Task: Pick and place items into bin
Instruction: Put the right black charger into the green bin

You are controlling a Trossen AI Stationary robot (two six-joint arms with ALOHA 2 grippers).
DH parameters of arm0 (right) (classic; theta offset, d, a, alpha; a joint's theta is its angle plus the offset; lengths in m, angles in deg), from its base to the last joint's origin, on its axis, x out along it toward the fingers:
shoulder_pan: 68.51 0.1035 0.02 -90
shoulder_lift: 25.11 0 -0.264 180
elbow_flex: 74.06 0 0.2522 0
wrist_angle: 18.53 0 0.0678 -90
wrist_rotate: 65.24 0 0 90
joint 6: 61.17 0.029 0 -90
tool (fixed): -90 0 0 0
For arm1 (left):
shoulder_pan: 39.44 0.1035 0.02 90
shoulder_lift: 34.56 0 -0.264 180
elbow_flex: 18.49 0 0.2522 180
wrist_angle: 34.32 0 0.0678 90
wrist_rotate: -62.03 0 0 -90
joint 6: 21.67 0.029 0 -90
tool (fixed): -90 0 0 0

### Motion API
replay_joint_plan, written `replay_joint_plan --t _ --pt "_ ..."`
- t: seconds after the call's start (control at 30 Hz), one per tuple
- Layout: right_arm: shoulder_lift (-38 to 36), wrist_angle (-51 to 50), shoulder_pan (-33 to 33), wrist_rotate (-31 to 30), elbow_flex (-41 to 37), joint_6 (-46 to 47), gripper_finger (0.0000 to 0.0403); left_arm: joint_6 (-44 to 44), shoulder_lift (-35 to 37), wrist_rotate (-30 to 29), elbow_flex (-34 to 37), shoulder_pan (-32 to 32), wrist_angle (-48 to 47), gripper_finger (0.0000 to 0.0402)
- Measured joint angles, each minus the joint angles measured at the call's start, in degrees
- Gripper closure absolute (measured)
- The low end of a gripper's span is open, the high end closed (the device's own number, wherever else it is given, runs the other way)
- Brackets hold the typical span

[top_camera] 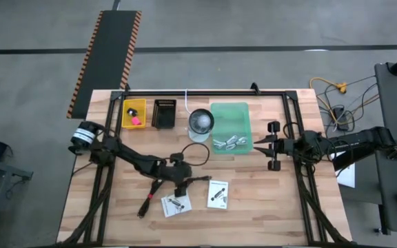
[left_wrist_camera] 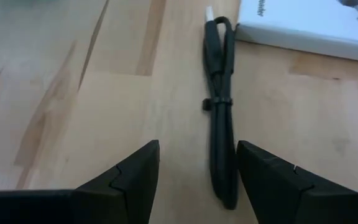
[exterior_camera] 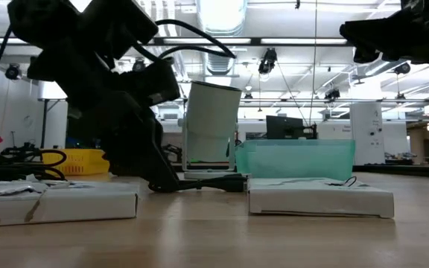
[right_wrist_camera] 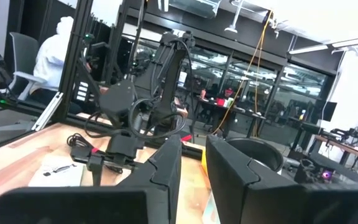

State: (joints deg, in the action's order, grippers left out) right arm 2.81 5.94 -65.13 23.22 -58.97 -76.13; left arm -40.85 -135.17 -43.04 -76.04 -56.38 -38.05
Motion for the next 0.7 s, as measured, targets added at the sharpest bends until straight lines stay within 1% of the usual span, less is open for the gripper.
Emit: replay_joint_plan --t 0.1,0.23,0.37,0.47,0.57,0.63,0.7 --pt "0.01 -0.19 0.0 0.0 0.0 0.0 0.0344 0.01 -0.34 0.47 0.0 0.74 0.22 0.0211" --pt "0.0 -0.41 0.0 0.0 0.0 0.0 0.0342 0.04 -0.42 1.21 0.02 1.46 0.36 0.0244" --pt "0.0 -0.38 0.0 -0.02 0.0 0.0 0.0339 0.15 -0.42 3.15 0.02 1.86 0.39 0.0294" --pt "0.0 -0.38 0.0 -0.02 0.0 -0.02 0.034 0.09 0.03 4.03 0.04 2.18 0.05 0.0339" --pt "0.0 -0.55 0.0 -0.02 0.0 0.0 0.0343 0.1 1.37 6.51 0.07 3.09 -1.03 0.0384" --pt "0.0 -0.85 0.0 -0.02 0.0 -0.01 0.0345 0.3 2.54 7.88 0.04 3.35 -0.77 0.0393" --pt "0.02 -1.03 0.0 -0.02 0.0 -0.02 0.0346 2.04 4.12 8.58 0.07 3.34 -0.94 0.0391"
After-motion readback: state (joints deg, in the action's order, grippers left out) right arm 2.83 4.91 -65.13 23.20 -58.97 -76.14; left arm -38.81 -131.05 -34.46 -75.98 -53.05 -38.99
